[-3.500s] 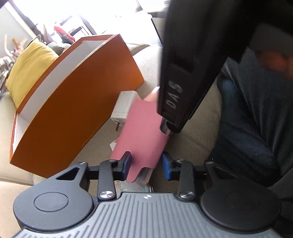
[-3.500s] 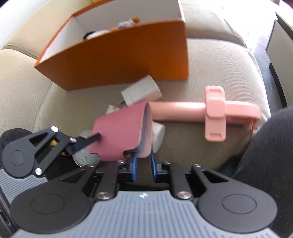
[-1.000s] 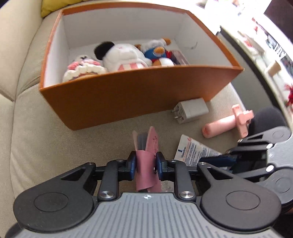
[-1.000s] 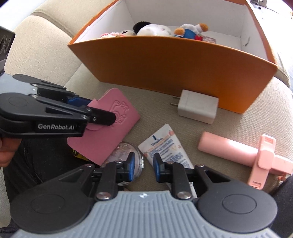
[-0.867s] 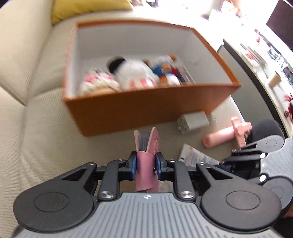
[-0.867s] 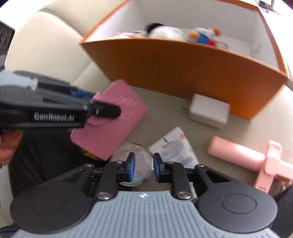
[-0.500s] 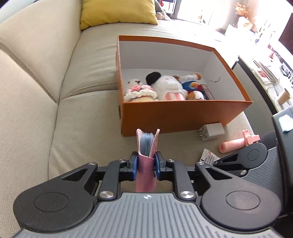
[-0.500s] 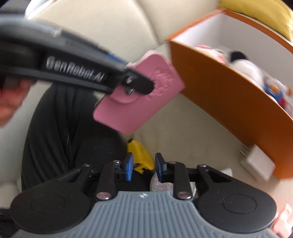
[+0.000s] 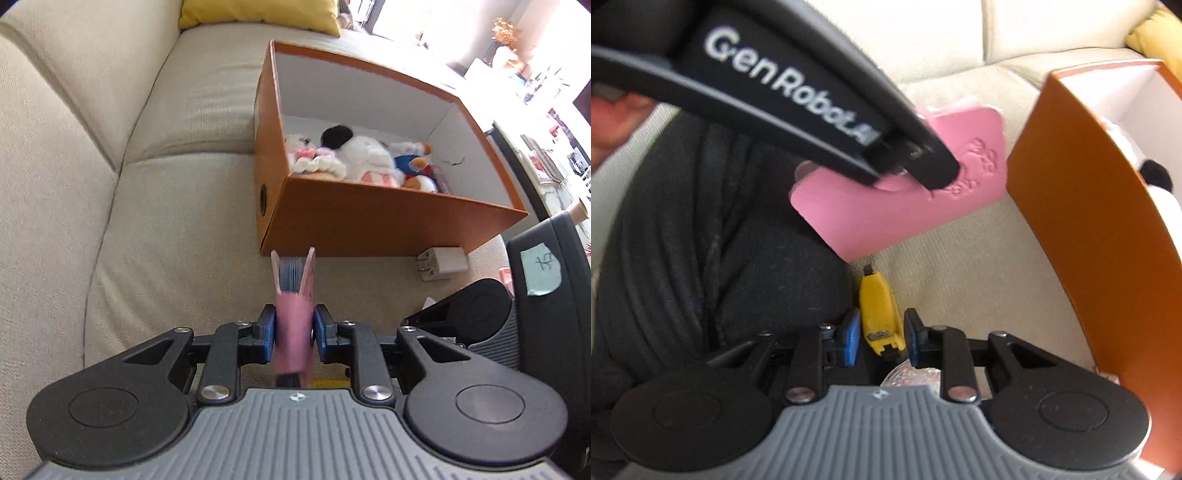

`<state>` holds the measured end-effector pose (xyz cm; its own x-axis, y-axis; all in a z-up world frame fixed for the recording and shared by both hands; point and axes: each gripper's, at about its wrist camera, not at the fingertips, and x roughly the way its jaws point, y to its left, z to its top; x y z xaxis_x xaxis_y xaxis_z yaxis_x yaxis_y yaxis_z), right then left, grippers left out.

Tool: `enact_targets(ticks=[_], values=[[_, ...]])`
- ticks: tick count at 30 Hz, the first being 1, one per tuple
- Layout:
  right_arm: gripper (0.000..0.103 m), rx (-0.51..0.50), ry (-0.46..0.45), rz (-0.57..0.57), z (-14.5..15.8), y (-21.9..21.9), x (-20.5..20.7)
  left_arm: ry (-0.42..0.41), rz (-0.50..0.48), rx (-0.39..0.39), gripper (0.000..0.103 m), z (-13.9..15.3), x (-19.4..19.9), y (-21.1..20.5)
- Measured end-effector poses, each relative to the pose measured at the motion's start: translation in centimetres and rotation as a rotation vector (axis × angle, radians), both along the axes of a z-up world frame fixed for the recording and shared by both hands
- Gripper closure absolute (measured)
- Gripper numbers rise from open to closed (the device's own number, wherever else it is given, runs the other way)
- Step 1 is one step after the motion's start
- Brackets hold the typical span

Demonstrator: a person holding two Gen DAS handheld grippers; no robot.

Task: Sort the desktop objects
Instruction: 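Grasp the yellow tape measure with the right gripper while the left holds the phone case, then lower the phone case into the orange box with the left gripper while the right holds the tape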

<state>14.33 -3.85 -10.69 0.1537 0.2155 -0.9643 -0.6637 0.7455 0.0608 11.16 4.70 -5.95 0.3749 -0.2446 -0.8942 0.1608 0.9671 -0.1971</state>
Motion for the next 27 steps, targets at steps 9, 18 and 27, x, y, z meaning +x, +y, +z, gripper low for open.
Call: enact_targets(ticks=[9,18,27], values=[[0.082,0.105,0.039,-0.177,1.8,-3.8,0.5,-0.032,0.054,-0.047,0.079,0.2,-1.2,1.0],[0.082,0.205,-0.07,-0.5,9.5,-14.0,-1.6,-0.108,-0.025,-0.167,0.079,5.3,-0.8,-2.5],[0.082,0.244,-0.305,-0.782,17.1,-23.0,-3.3,-0.138,-0.09,-0.298,0.079,8.3,5.3,-10.6]])
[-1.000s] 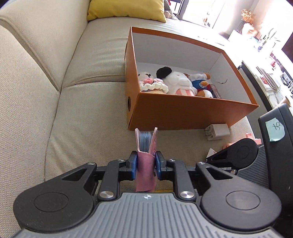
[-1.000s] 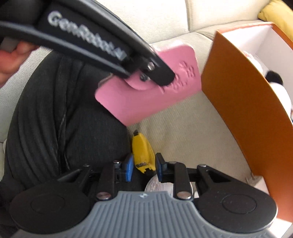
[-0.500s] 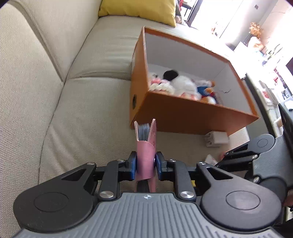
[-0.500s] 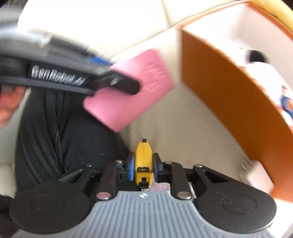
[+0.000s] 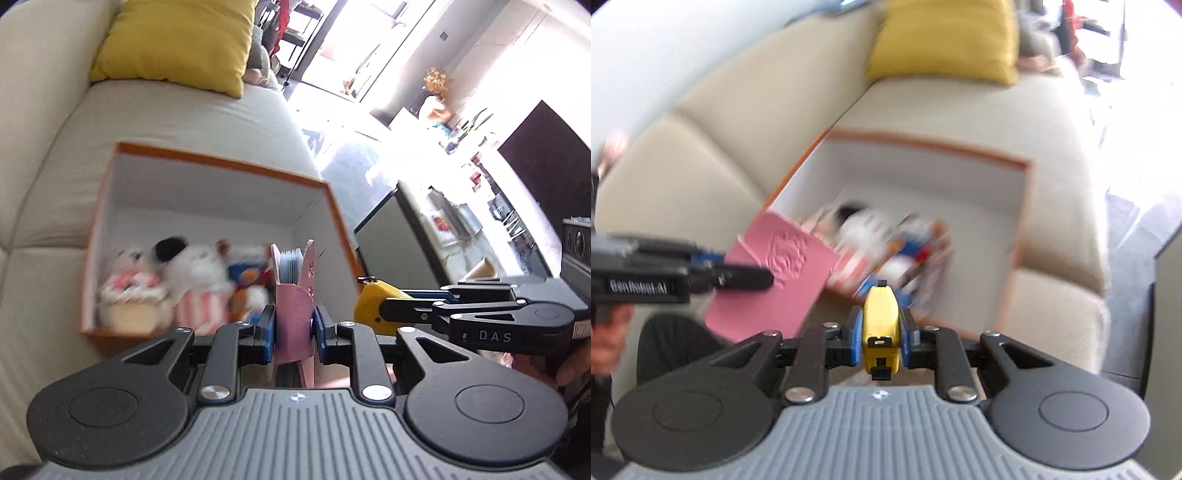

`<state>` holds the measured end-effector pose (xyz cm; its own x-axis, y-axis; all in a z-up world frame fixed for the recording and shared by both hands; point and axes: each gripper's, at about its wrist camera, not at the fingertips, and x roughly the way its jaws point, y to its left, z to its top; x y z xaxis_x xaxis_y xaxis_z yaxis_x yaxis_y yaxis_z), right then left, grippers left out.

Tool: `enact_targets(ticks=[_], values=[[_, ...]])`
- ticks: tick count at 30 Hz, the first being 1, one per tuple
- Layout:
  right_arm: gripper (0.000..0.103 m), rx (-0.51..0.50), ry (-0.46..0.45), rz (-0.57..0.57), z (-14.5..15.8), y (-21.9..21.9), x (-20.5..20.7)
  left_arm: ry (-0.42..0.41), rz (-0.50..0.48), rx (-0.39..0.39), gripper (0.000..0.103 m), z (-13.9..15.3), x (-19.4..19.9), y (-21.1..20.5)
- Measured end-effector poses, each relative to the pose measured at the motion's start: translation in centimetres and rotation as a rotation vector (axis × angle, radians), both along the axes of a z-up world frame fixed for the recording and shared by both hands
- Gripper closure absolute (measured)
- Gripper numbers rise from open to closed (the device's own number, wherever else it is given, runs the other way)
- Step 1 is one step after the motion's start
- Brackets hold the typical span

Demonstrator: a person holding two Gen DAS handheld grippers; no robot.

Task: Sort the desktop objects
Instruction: 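Lower the phone case into the orange box with the left gripper while the right holds the tape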

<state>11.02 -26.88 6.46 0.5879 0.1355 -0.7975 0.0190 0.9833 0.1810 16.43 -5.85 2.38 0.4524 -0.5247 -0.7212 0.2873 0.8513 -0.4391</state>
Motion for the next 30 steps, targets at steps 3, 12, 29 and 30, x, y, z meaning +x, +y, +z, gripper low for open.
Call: enact_targets(ticks=[3,12,29,30], values=[[0.082,0.026,-0.028,-0.108,1.1,-3.6,1.0,0.011,0.007,-0.018,0.079,-0.7,2.7,-2.9],[0.082,0.135,-0.037,-0.541,-2.2,-7.7,3.4,0.071,0.053,-0.001,0.079,-5.9,6.8,-8.2],[0.082,0.185,-0.03,-0.567,-4.3,-8.8,2.6,0.037,0.15,0.061,0.079,-9.7,6.8,-10.3],[0.082,0.19,-0.029,-0.568,-4.4,-8.8,2.6,0.05,0.137,0.069,0.079,-9.8,6.6,-10.4]])
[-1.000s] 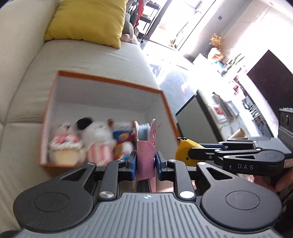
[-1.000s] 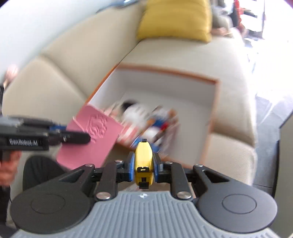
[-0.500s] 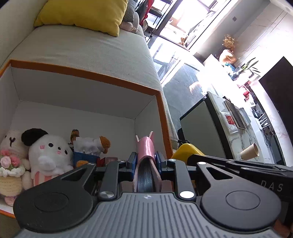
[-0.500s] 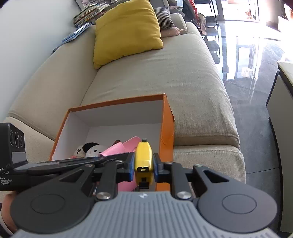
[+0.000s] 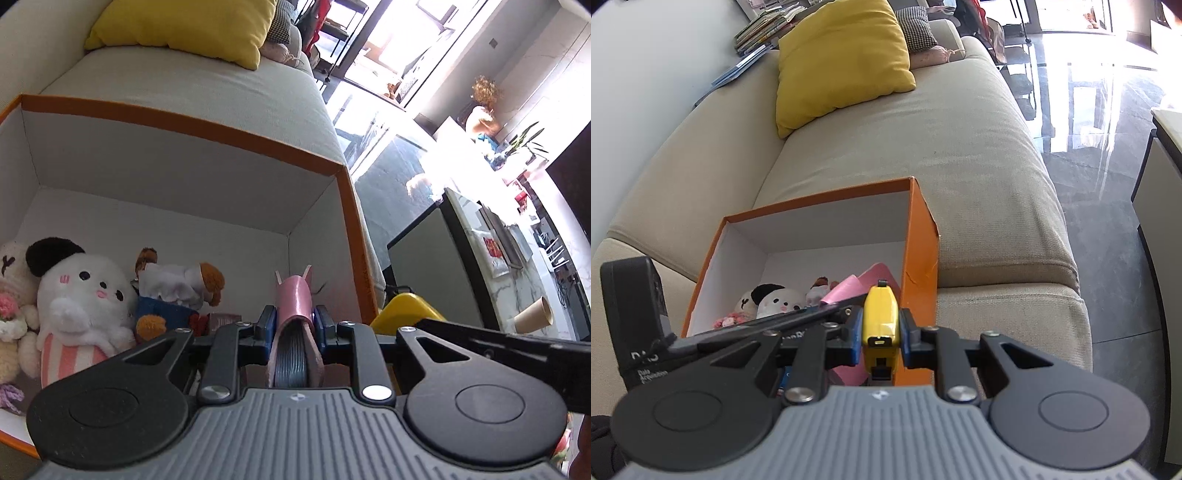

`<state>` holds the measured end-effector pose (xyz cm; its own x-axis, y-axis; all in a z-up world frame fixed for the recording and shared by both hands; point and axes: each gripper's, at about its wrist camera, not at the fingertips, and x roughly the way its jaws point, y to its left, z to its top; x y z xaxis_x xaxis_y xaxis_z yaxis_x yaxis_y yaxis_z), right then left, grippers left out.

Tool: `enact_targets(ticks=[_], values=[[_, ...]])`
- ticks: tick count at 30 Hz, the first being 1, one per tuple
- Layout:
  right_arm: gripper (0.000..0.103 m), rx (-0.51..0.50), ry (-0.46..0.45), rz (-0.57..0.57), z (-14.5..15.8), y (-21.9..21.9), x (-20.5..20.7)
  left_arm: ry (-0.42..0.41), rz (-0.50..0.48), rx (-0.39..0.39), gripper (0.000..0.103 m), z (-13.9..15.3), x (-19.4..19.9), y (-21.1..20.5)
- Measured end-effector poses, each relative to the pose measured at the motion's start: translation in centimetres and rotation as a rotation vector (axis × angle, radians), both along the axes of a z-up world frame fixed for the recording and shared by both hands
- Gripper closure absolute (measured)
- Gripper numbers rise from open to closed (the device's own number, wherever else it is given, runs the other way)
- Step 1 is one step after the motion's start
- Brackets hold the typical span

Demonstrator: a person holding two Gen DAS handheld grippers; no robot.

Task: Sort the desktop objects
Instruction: 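Lower the phone case into the orange box with the left gripper while the right holds the tape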

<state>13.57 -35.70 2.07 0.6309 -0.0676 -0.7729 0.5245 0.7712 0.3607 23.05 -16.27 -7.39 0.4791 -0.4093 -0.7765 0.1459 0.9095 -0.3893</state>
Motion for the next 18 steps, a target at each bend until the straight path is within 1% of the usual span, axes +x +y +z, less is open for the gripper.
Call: enact_targets(ticks=[1,3,4,5,7,8,11,12,14,18], values=[[0.082,0.003,-0.001,-0.003,0.0,0.0,-0.1,0.009,-0.01,0.016,0.079,-0.1,-0.1,-0.1],[0.082,0.005,0.0,-0.005,-0.1,0.1,-0.1,-0.002,-0.017,0.057,0.078,0.2,-0.4,-0.1],[0.082,0.004,0.002,-0.004,-0.2,0.2,-0.1,0.015,-0.029,0.075,0.078,0.3,-0.4,0.0],[0.082,0.003,0.004,-0.002,-0.2,0.3,0.0,0.052,-0.056,0.077,0.078,0.2,-0.2,0.0],[0.082,0.008,0.013,-0.004,-0.4,0.4,0.2,0.129,-0.086,0.059,0.078,-0.4,0.1,0.1],[0.082,0.013,0.019,-0.007,-0.6,0.4,0.3,0.142,-0.095,0.063,0.078,-0.5,0.2,0.2],[0.082,0.021,0.037,-0.009,-0.9,0.6,0.6,0.162,-0.099,0.046,0.079,-0.5,0.2,0.9],[0.082,0.02,0.046,-0.007,-0.9,0.6,0.8,0.172,-0.099,0.028,0.081,-0.5,0.3,1.2],[0.082,0.001,0.064,0.001,-0.9,0.9,1.2,0.191,-0.092,-0.01,0.084,-0.5,0.4,1.7],[0.082,-0.059,0.102,0.019,-0.6,1.7,2.2,0.182,-0.073,-0.033,0.086,-0.5,0.2,2.4]])
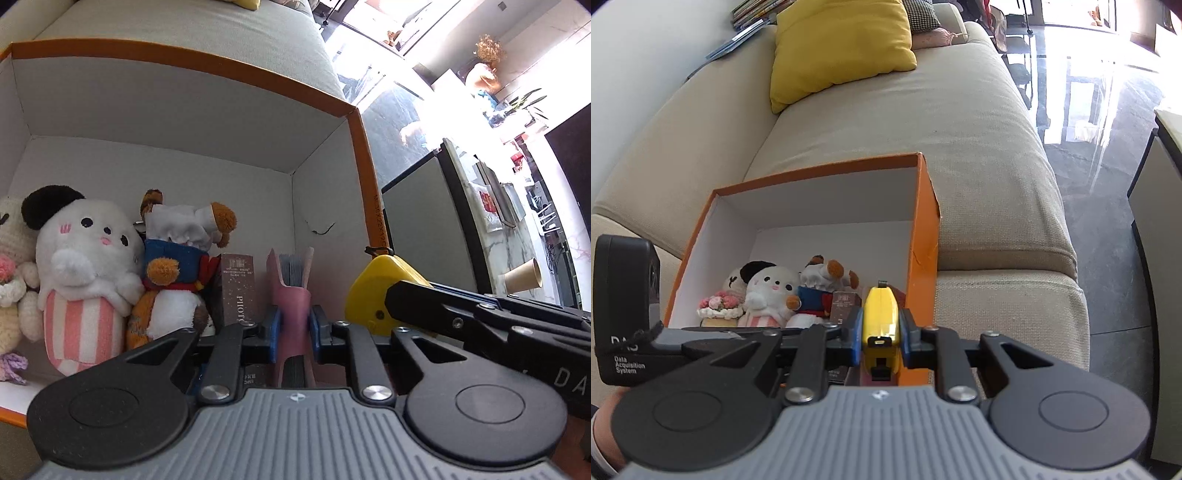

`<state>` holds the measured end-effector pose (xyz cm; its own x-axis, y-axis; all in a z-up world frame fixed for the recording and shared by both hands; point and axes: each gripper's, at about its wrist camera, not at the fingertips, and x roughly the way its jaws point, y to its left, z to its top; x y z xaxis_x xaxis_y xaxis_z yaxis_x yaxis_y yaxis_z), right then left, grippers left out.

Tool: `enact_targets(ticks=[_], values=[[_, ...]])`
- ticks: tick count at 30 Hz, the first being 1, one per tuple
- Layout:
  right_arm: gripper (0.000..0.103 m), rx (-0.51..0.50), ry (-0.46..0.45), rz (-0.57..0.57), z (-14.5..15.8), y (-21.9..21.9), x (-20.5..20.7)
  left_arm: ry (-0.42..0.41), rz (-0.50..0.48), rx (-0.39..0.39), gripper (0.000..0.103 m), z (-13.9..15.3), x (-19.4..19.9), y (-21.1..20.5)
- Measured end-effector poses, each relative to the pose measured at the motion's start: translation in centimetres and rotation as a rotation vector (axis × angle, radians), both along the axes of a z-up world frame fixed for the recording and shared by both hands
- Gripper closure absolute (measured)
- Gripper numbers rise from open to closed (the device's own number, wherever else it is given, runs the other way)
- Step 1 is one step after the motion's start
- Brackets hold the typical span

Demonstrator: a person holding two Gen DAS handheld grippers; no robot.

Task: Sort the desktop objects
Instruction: 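Lower the phone case into the orange box with the left gripper while the right holds the tape, then carry the yellow tape measure over the orange box with the right gripper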

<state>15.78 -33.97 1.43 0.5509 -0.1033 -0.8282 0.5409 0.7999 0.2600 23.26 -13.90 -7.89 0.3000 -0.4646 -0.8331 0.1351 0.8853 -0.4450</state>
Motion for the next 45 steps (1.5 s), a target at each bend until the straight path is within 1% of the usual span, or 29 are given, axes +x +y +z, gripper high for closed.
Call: enact_targets(ticks=[4,7,10,12,14,16,20,22,24,26,28,32,35,39,40,44,45], values=[[0.082,-0.06,0.057,0.031,-0.1,0.9,1.2,-0.019,0.032,-0.088,0.086,0.7,-0.6,1.6],[0.082,-0.116,0.102,0.057,-0.4,1.8,2.1,-0.047,0.055,-0.098,0.086,1.4,-1.2,2.9],[0.082,-0.166,0.14,0.069,-0.5,2.5,2.9,-0.051,0.062,-0.112,0.086,1.5,-1.4,4.0],[0.082,-0.186,0.145,0.059,-0.3,2.7,3.1,-0.044,0.055,-0.12,0.086,1.4,-1.4,4.2],[0.082,-0.189,0.124,0.036,0.4,2.5,2.8,-0.061,0.026,-0.099,0.086,1.5,-1.2,3.7],[0.082,-0.194,0.087,0.003,1.6,2.0,2.1,-0.089,-0.032,-0.053,0.086,1.9,-1.0,2.7],[0.082,-0.229,0.012,-0.069,4.8,0.9,0.0,-0.147,-0.203,0.046,0.085,2.8,-0.3,-0.6],[0.082,-0.237,0.003,-0.087,5.5,0.2,-0.7,-0.196,-0.339,0.124,0.085,3.1,-0.1,-2.8],[0.082,-0.233,0.009,-0.097,5.4,-0.6,-1.1,-0.228,-0.485,0.207,0.085,3.2,0.1,-4.7],[0.082,-0.215,0.021,-0.105,4.7,-1.2,-1.4,-0.257,-0.621,0.26,0.085,3.0,0.4,-6.1],[0.082,-0.181,0.027,-0.103,3.8,-1.8,-1.8,-0.255,-0.762,0.313,0.085,2.7,0.8,-7.5],[0.082,-0.117,0.024,-0.112,2.2,-3.0,-2.2,-0.192,-0.945,0.389,0.085,1.4,2.0,-9.7],[0.082,-0.1,0.028,-0.126,1.3,-3.8,-2.5,-0.185,-1.074,0.431,0.085,0.4,1.9,-11.2],[0.082,-0.087,0.034,-0.141,0.5,-4.8,-3.0,-0.161,-1.182,0.468,0.085,-1.1,2.0,-12.8],[0.082,-0.083,0.035,-0.148,0.3,-4.9,-3.0,-0.154,-1.199,0.476,0.085,-1.5,1.7,-12.3],[0.082,-0.064,0.03,-0.164,-0.2,-5.4,-3.2,-0.1,-1.221,0.523,0.085,-2.6,1.8,-13.2],[0.082,-0.061,0.03,-0.166,-0.2,-5.5,-3.1,-0.084,-1.228,0.551,0.085,-3.0,1.6,-13.3]])
